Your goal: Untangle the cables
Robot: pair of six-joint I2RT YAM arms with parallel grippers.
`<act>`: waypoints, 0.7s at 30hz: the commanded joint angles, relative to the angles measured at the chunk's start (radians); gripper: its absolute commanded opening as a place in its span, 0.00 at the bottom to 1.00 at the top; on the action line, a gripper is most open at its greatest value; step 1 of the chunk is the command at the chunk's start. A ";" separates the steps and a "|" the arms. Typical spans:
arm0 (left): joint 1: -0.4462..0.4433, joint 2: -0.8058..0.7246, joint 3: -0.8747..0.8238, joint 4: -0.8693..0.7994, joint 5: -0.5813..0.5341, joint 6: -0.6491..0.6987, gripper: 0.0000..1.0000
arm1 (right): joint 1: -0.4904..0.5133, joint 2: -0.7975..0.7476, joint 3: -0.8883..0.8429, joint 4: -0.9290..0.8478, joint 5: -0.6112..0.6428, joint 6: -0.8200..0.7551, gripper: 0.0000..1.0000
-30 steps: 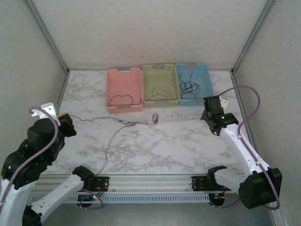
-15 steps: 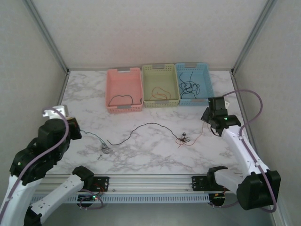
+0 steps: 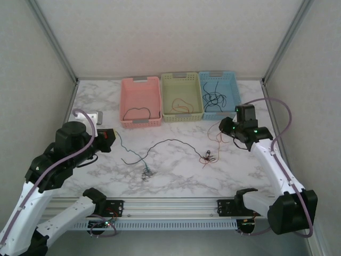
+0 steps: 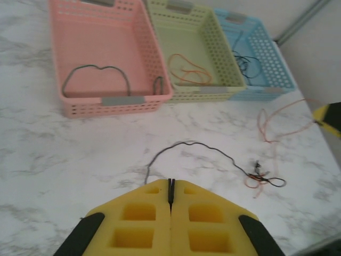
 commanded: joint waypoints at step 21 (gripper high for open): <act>0.003 0.128 0.154 0.101 0.093 -0.115 0.00 | 0.632 -0.164 -0.329 0.706 -0.235 -0.245 0.66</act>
